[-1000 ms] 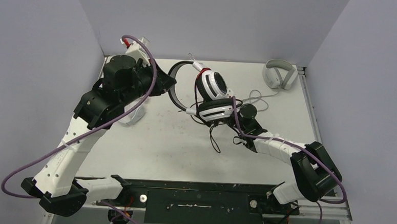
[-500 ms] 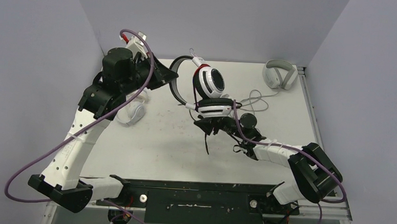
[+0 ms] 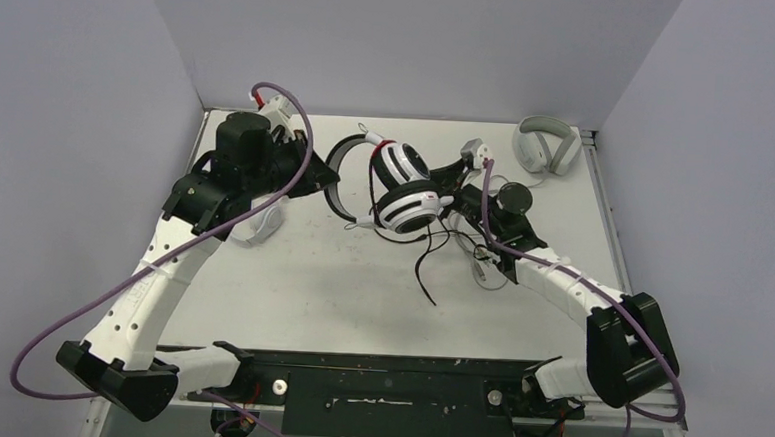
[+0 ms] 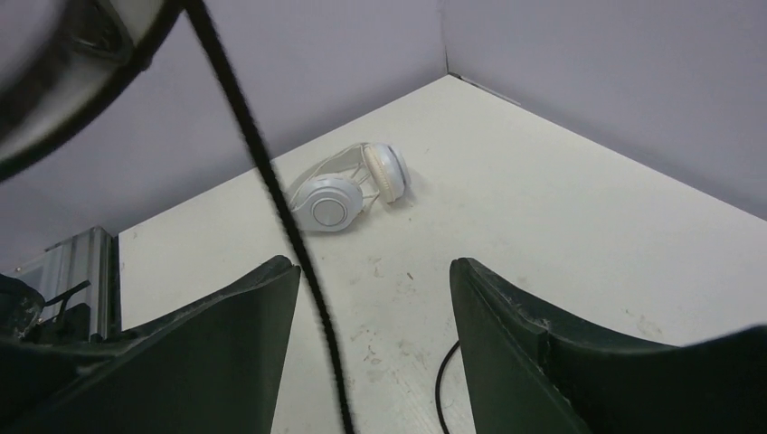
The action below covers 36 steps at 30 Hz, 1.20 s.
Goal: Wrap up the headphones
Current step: Wrap the headphones cable around the headphones.
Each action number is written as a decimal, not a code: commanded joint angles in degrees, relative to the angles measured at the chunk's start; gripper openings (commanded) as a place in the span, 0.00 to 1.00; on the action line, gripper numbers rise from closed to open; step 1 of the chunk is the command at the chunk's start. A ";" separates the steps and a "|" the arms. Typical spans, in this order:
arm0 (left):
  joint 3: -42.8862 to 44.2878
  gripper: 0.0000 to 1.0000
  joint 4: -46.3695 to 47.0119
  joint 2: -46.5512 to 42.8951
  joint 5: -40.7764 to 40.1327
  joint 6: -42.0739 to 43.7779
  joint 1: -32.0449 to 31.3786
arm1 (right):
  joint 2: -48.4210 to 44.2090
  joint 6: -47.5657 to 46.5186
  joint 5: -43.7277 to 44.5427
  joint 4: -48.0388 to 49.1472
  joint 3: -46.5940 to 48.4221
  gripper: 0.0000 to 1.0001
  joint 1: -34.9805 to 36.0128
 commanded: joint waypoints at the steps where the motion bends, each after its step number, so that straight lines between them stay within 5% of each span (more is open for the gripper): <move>1: -0.52 0.00 2.80 -3.60 -3.18 3.69 0.53 | -2.60 2.78 -4.18 -0.56 1.99 0.64 -1.54; 17: 10.18 0.00 0.30 0.84 9.98 -5.45 0.83 | 1.58 4.78 -10.19 16.70 -6.42 0.70 -3.58; 27: 15.46 0.00 6.37 4.19 13.84 -13.24 1.13 | 5.11 9.38 -11.18 27.70 -10.69 0.51 -2.28; 36: 16.61 0.00 8.45 6.26 11.63 -15.33 1.51 | 3.55 4.43 -7.87 21.63 -9.60 0.38 5.41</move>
